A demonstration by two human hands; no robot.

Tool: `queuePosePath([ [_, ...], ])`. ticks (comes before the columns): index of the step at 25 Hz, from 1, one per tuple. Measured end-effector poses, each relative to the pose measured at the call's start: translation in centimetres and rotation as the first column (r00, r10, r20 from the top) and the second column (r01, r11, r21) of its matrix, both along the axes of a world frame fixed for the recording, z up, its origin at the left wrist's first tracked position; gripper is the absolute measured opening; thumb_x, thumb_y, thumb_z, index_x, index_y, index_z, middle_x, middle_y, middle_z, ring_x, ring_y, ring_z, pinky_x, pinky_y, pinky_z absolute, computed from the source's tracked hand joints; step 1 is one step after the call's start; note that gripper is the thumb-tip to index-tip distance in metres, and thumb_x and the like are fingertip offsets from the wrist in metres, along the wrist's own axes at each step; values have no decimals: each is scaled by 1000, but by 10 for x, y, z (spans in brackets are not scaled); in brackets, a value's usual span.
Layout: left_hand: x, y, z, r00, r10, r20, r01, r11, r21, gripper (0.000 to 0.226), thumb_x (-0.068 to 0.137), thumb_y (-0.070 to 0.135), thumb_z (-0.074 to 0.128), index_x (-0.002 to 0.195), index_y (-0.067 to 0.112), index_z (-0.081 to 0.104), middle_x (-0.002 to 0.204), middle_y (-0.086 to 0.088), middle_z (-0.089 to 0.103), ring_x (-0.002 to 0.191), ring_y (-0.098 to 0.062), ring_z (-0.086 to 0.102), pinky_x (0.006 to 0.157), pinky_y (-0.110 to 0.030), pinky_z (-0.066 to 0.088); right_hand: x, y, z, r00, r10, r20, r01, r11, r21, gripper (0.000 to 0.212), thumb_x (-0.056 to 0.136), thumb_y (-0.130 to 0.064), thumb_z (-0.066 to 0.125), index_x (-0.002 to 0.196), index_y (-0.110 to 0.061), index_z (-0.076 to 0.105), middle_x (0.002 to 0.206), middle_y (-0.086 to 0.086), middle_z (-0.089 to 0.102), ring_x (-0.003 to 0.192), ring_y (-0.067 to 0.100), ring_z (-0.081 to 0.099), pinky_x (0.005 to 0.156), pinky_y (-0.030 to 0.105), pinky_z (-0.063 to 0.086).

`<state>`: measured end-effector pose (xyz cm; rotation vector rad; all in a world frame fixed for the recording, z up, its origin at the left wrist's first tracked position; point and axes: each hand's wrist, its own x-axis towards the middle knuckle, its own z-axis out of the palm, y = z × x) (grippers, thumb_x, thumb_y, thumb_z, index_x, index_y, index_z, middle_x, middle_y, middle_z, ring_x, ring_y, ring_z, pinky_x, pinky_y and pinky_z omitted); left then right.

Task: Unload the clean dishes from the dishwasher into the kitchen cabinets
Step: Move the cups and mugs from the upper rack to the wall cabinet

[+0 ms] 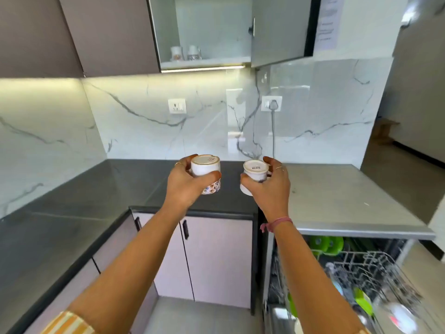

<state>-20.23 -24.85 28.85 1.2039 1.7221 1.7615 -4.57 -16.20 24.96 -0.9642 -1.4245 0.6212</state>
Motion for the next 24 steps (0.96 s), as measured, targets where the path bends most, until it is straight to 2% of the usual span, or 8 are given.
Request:
queuePosePath([
  [2, -23, 9, 18, 1000, 6, 4, -6, 998, 58, 61, 65, 18, 86, 120, 19, 57, 107, 2, 68, 93, -12, 67, 81, -31, 57, -19, 9, 26, 1000, 25, -17, -24, 999, 41, 59, 62, -33, 82, 114, -21, 56, 110, -2, 57, 100, 16, 57, 82, 26, 50],
  [5, -57, 32, 44, 999, 26, -37, -21, 991, 130, 68, 64, 22, 86, 124, 18, 57, 107, 2, 68, 92, -12, 67, 78, -30, 57, -46, 34, 67, 997, 74, -14, -73, 994, 84, 48, 66, -31, 81, 106, -25, 56, 107, -4, 59, 94, 10, 57, 70, 8, 41],
  [9, -95, 76, 81, 998, 23, -61, -8, 972, 234, 60, 68, 23, 85, 122, 20, 58, 108, 5, 64, 89, -5, 64, 69, -19, 53, -84, 86, 112, 994, 95, -47, -86, 983, 160, 59, 68, -33, 80, 121, -16, 58, 115, -1, 60, 98, 9, 58, 65, -1, 38],
  [13, -135, 145, 126, 999, -41, 16, 35, 959, 280, 58, 65, 22, 87, 117, 17, 61, 108, -2, 67, 92, -16, 69, 74, -28, 58, -124, 155, 159, 994, 90, -58, -74, 968, 240, 57, 69, -32, 81, 118, -13, 61, 114, 0, 61, 95, 9, 58, 69, 3, 44],
  [16, -158, 198, 157, 996, -70, 55, 49, 948, 313, 43, 68, 19, 85, 104, 16, 63, 103, -5, 70, 84, -16, 71, 69, -28, 59, -150, 204, 189, 997, 58, -56, -40, 960, 276, 54, 67, -31, 81, 114, -11, 64, 109, 1, 64, 92, 12, 61, 75, 17, 50],
  [18, -172, 234, 175, 993, -94, 72, 63, 933, 355, 37, 68, 18, 85, 98, 18, 63, 100, -5, 71, 82, -16, 71, 66, -25, 59, -165, 236, 206, 997, 45, -56, -27, 958, 286, 61, 68, -30, 82, 121, -8, 61, 115, 2, 63, 95, 9, 58, 76, 14, 44],
  [22, -203, 316, 197, 992, -113, 62, 82, 925, 371, 39, 67, 22, 85, 101, 14, 66, 98, -5, 72, 84, -17, 71, 73, -28, 58, -193, 307, 227, 1000, 3, -26, 5, 961, 278, 64, 69, -28, 82, 125, -4, 59, 118, 6, 63, 92, 10, 57, 67, 2, 42],
  [24, -216, 356, 208, 991, -128, 45, 100, 913, 396, 47, 65, 24, 86, 105, 9, 67, 98, -7, 73, 84, -19, 72, 75, -29, 59, -205, 337, 235, 1000, -28, -4, 28, 953, 302, 65, 69, -29, 81, 125, -5, 59, 119, 6, 62, 98, 14, 59, 79, 13, 48],
])
